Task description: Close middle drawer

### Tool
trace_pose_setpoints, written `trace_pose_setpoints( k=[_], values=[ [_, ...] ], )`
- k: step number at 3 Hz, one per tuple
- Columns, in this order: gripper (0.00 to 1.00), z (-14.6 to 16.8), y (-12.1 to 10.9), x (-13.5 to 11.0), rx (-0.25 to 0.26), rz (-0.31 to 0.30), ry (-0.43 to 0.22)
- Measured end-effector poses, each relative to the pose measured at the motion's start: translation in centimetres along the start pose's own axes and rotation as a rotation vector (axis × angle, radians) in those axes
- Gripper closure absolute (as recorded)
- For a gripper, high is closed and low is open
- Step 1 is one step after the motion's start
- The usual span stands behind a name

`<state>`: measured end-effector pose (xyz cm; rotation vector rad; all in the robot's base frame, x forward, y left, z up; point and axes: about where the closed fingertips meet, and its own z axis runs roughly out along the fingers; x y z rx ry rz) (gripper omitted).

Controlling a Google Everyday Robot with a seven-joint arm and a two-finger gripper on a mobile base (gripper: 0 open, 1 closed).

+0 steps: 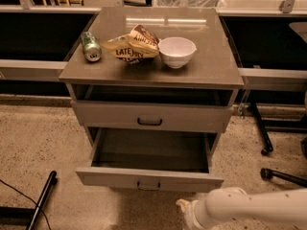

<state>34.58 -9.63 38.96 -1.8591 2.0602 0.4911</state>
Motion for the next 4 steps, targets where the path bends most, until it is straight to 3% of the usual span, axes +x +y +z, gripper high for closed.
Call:
trace_pose_setpoints(
  k=[1,2,3,4],
  values=[
    [0.39,-1.0,-2.2,0.1,0.1,-0.078,-0.048],
    [0.62,-1.8,-4.8,-0.1,0.172,-0.114,-0.053],
    [0.85,-1.4,-7.7,0.0,0.206,-0.099,-0.066],
    [0.82,-0.5,-10.9,0.3,0.238,-0.048,-0.087]
  ],
)
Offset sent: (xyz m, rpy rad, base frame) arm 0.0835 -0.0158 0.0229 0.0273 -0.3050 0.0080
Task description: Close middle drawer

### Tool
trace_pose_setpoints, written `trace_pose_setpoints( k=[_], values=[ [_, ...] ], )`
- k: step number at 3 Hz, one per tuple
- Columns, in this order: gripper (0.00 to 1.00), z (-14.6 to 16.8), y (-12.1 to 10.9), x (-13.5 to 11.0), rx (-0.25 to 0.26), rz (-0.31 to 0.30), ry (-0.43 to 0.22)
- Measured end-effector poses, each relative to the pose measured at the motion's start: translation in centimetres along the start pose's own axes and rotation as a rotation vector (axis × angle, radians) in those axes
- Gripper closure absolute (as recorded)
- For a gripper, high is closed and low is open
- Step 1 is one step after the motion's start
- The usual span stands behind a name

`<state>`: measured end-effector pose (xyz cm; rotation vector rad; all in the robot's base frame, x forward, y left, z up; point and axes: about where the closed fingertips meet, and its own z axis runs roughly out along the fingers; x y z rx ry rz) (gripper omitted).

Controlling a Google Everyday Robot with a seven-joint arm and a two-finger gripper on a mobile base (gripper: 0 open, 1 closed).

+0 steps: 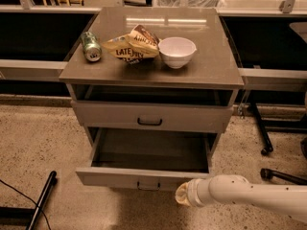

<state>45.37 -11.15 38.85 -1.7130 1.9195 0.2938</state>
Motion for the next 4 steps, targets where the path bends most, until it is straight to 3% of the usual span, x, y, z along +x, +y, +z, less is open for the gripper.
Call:
trace_pose_setpoints(
  k=[1,2,3,4],
  values=[
    [0.58,1.25,-2.03,-0.45,0.025,0.018,-0.004],
    [0.27,1.31,-2.07,-0.53,0.025,0.017,-0.005],
    [0.04,1.31,-2.07,-0.53,0.025,0.017,-0.005],
    [0.0,1.31,-2.07,-0.53,0.025,0.017,-0.005]
  ],
)
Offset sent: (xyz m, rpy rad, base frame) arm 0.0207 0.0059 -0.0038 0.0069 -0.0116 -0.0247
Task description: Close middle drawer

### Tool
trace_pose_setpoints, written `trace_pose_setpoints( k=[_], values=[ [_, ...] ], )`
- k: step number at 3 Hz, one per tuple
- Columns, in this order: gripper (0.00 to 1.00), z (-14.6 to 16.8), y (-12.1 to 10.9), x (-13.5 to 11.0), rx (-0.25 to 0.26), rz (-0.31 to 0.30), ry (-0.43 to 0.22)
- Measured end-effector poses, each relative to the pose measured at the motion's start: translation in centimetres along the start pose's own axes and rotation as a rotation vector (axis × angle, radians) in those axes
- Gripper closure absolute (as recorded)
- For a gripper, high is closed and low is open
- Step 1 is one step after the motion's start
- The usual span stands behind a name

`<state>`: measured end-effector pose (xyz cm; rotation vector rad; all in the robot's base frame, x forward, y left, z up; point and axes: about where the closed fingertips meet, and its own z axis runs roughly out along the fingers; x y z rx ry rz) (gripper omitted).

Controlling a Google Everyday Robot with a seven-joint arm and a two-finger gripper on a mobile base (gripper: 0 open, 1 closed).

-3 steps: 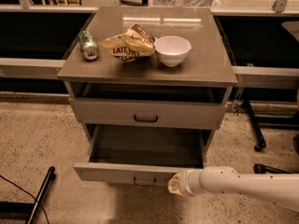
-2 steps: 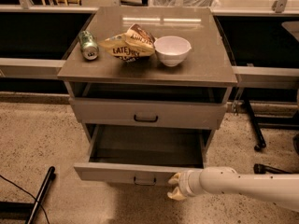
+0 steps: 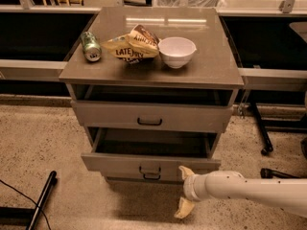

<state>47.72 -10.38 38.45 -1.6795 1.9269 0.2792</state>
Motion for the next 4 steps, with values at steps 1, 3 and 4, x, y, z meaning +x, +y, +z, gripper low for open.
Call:
trace_pose_setpoints(
  k=[1,3,4],
  values=[
    [0.0,0.0,0.0,0.0,0.0,0.0,0.0],
    [0.42,1.1,-3.7,-0.4,0.012,-0.076,-0.047],
    [0.38,1.1,-7.1,-0.2,0.078,-0.116,-0.042]
  ],
)
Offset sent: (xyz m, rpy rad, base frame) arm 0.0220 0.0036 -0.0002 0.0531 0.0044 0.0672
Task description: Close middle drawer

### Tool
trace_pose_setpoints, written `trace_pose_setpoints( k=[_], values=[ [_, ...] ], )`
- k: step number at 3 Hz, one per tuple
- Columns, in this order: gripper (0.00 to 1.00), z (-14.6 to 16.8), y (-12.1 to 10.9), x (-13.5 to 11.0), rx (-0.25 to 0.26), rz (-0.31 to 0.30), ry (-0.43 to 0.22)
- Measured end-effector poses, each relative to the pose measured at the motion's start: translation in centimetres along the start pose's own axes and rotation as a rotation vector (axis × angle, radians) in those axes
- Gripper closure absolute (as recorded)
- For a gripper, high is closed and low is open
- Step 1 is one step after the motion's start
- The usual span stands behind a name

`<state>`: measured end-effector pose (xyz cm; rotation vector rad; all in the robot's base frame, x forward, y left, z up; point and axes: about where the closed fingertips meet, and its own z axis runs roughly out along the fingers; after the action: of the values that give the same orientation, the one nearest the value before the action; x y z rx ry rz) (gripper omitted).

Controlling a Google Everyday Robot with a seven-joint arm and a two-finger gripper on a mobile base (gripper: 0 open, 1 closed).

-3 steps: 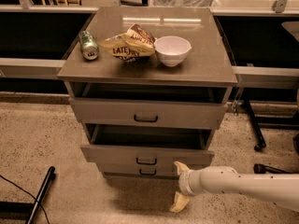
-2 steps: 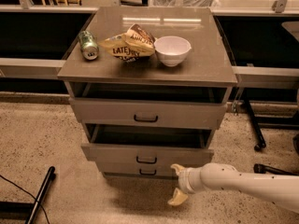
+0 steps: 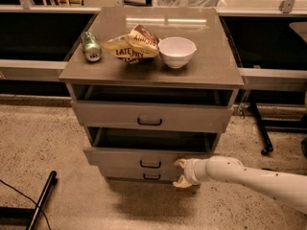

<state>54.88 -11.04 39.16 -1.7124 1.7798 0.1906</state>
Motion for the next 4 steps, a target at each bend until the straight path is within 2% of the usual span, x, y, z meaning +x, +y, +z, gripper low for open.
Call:
trace_pose_setpoints(
  k=[1,2,3,4],
  values=[
    [0.15,0.1,-1.9,0.7,0.045,0.009,-0.002],
    [0.0,0.1,-1.8,0.7,0.046,0.009,-0.002],
    [0.0,0.7,-3.4,1.8,0.081,0.046,-0.02],
    [0.0,0.8,-3.5,1.9,0.089,0.056,-0.027]
  ],
)
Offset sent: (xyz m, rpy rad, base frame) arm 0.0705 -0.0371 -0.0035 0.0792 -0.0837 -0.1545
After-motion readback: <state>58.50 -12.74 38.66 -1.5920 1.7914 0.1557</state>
